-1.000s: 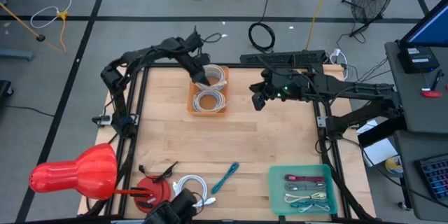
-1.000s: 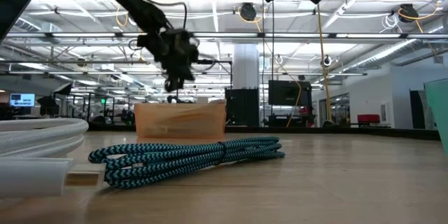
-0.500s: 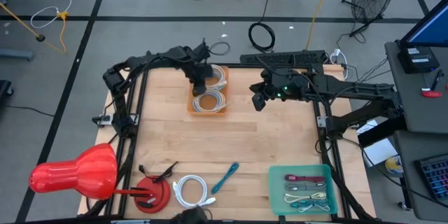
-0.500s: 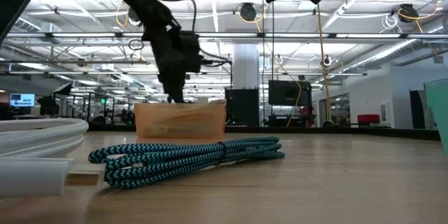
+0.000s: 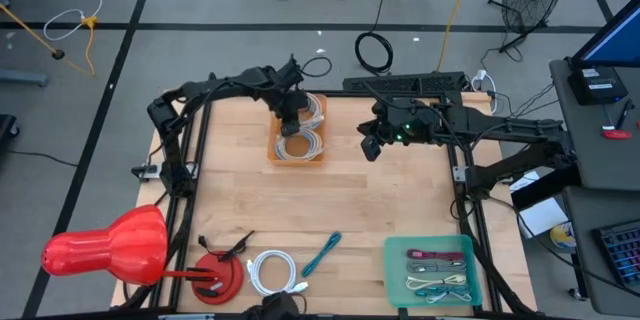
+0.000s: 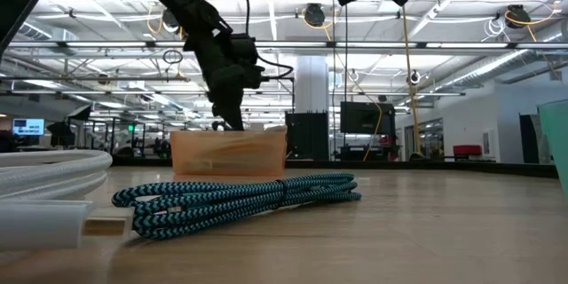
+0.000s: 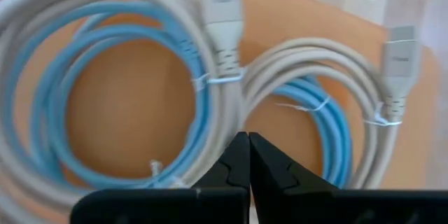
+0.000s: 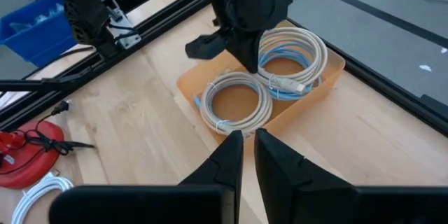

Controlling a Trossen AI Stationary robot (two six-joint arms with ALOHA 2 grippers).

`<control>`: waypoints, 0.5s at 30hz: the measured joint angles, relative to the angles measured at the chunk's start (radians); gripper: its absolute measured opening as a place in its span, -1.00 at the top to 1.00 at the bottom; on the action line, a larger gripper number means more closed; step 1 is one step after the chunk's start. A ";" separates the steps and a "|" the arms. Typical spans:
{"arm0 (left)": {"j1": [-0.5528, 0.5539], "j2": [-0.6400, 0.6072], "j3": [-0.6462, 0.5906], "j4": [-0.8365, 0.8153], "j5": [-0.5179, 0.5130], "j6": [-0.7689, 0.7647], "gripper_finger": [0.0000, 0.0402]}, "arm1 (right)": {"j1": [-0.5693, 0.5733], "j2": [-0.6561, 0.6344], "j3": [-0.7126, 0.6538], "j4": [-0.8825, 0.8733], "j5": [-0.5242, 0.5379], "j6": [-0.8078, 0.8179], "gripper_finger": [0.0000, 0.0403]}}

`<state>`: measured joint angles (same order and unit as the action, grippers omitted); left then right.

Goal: Pick & Place USB Port
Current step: Put the brown usb cable into the orange bin

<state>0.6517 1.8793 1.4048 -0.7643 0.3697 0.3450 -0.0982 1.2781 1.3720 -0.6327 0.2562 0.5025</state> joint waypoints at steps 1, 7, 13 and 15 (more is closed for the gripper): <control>0.007 0.000 0.000 0.001 -0.001 -0.001 1.00 | 0.000 0.000 0.000 -0.002 0.000 -0.002 0.86; 0.024 0.000 0.000 0.008 -0.005 -0.016 1.00 | 0.000 0.000 0.000 -0.008 0.000 -0.016 0.86; 0.008 -0.001 0.001 0.007 0.024 -0.026 1.00 | 0.000 0.000 0.000 -0.008 0.000 -0.017 0.86; -0.003 -0.007 0.001 0.003 0.024 -0.025 1.00 | 0.000 0.000 0.000 -0.008 0.000 -0.017 0.86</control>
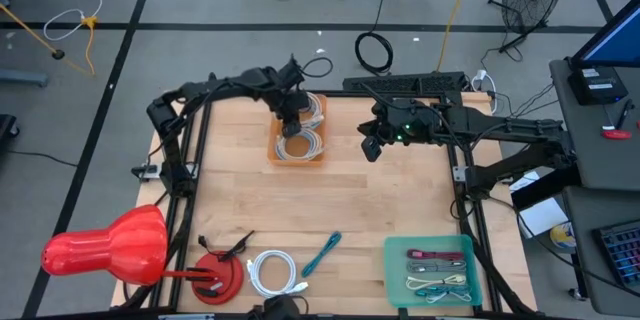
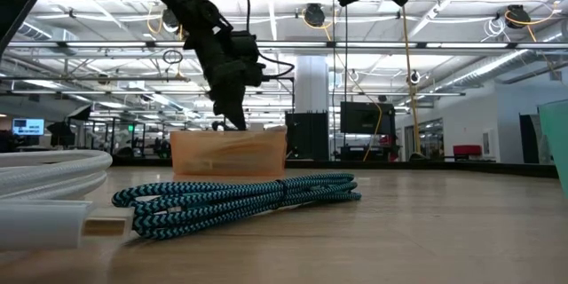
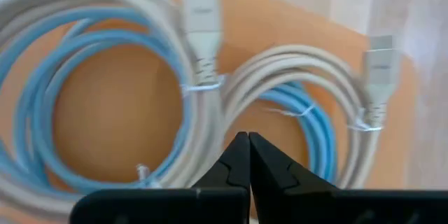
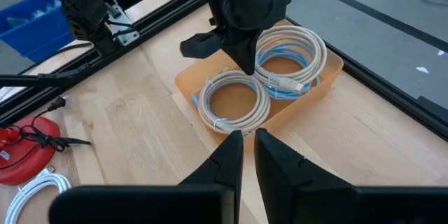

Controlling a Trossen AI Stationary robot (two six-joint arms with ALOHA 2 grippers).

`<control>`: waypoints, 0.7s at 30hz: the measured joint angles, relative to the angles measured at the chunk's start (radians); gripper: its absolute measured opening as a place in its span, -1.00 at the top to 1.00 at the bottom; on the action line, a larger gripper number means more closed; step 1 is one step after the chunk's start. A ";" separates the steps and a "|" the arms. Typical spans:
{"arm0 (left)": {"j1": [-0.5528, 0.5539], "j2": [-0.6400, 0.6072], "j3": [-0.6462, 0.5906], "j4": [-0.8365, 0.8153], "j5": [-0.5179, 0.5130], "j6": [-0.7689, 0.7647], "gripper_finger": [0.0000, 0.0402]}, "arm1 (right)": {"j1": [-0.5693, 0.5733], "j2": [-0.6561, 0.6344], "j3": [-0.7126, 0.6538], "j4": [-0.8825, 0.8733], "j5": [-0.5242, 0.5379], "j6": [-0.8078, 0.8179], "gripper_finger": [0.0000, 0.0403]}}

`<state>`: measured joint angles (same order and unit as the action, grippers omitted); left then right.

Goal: Pick & Place USB Port
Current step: Put the brown usb cable into the orange bin

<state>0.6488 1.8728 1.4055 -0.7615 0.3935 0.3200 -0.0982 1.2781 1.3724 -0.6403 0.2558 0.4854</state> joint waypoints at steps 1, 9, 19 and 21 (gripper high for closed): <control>-0.006 -0.001 0.000 0.001 -0.003 0.005 1.00 | 0.000 0.000 0.000 0.000 0.000 0.000 0.86; -0.011 -0.002 0.001 0.003 -0.079 0.025 1.00 | 0.000 0.000 0.000 0.000 0.000 0.000 0.86; -0.006 -0.001 0.001 0.003 -0.072 0.017 1.00 | 0.000 0.000 0.000 0.000 0.000 0.000 0.86; -0.014 -0.001 0.001 -0.001 -0.049 0.017 1.00 | 0.000 0.000 0.000 0.000 0.000 0.000 0.86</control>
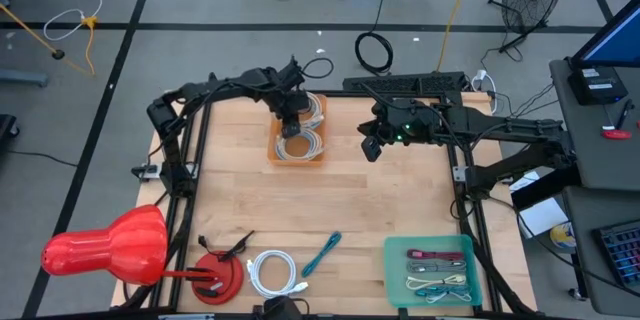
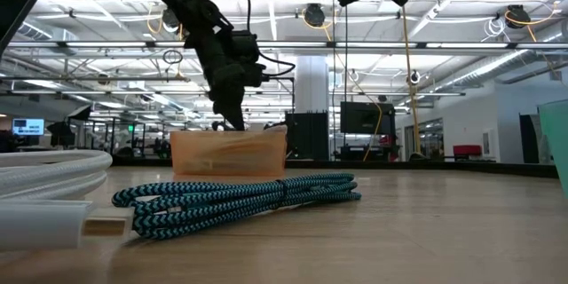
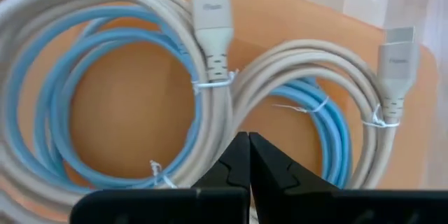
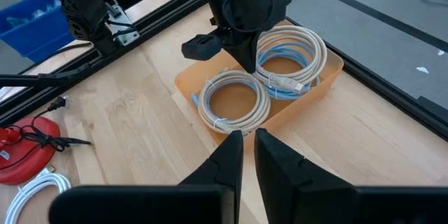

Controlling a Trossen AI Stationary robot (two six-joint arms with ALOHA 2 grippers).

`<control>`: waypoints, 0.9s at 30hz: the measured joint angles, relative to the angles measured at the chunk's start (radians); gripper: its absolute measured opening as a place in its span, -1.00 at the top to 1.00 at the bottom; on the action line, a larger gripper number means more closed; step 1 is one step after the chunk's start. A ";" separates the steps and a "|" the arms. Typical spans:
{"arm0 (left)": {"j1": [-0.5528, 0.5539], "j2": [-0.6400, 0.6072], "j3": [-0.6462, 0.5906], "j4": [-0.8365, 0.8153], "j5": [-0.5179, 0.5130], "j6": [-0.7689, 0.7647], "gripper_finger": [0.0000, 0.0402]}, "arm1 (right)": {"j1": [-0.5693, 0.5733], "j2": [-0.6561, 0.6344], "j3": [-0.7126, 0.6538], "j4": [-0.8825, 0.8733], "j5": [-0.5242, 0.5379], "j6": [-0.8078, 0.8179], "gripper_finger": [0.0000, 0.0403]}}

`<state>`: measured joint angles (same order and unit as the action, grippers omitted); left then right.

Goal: Pick & Place USB Port
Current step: Put the brown usb cable into the orange bin

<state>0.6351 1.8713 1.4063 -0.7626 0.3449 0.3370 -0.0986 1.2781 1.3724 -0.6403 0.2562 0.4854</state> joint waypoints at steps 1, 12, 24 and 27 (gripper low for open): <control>-0.005 0.000 0.000 -0.003 -0.001 0.000 1.00 | 0.000 0.000 0.000 0.000 0.000 0.000 0.86; 0.003 0.007 0.000 -0.009 -0.041 0.011 1.00 | 0.000 0.000 0.000 0.000 0.000 0.000 0.86; 0.006 0.007 0.000 -0.010 -0.041 0.012 1.00 | 0.000 0.000 0.000 0.000 0.000 -0.008 0.86; 0.006 0.007 0.000 -0.011 -0.060 0.007 1.00 | 0.000 0.000 0.000 0.000 0.000 -0.008 0.86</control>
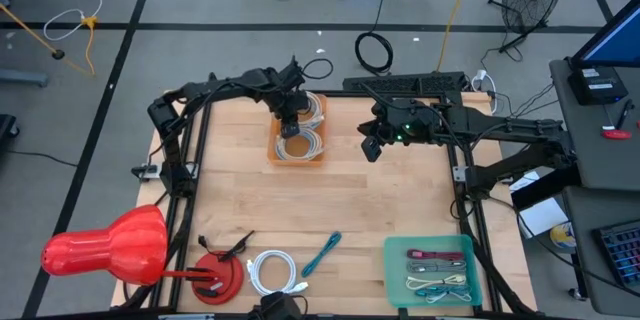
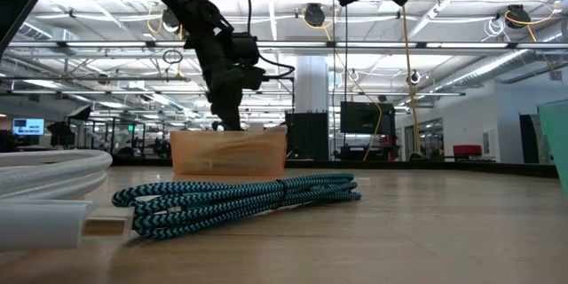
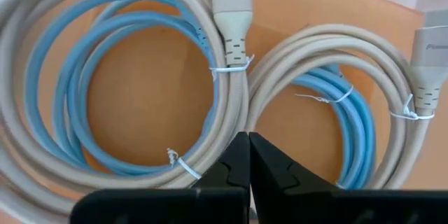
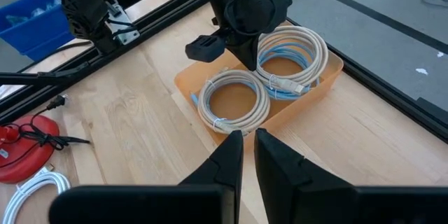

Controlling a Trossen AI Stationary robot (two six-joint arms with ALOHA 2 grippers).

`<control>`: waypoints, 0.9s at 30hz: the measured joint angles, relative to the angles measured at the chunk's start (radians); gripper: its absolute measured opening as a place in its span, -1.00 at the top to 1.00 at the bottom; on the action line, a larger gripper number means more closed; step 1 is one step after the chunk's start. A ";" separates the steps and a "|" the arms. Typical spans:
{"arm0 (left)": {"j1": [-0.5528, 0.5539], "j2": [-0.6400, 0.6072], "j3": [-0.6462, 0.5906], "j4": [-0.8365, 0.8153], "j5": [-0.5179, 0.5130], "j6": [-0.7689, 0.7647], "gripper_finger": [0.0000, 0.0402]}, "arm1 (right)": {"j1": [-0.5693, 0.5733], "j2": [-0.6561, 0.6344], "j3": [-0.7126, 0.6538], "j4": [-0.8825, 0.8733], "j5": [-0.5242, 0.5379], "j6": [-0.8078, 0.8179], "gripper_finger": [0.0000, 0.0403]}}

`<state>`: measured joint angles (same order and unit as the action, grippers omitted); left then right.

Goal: Pick & Place USB Port
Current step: Put the brown usb cable into the orange bin

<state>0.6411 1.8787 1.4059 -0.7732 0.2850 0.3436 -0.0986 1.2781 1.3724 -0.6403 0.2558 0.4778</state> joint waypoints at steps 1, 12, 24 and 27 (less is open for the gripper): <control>0.000 0.000 0.000 0.000 -0.002 -0.005 1.00 | 0.000 0.000 0.000 0.000 0.000 0.000 0.86; 0.026 -0.006 0.048 0.045 0.025 -0.178 1.00 | 0.000 0.000 0.000 -0.001 -0.002 0.000 0.86; 0.167 0.033 0.069 0.191 0.020 -0.378 1.00 | 0.000 0.000 0.000 0.000 0.000 0.000 0.86; 0.175 0.052 0.069 0.199 0.009 -0.378 1.00 | 0.000 0.000 0.000 -0.001 -0.001 0.000 0.86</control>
<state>0.8162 1.9308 1.4750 -0.5740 0.2941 -0.0341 -0.0986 1.2781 1.3727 -0.6411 0.2550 0.4774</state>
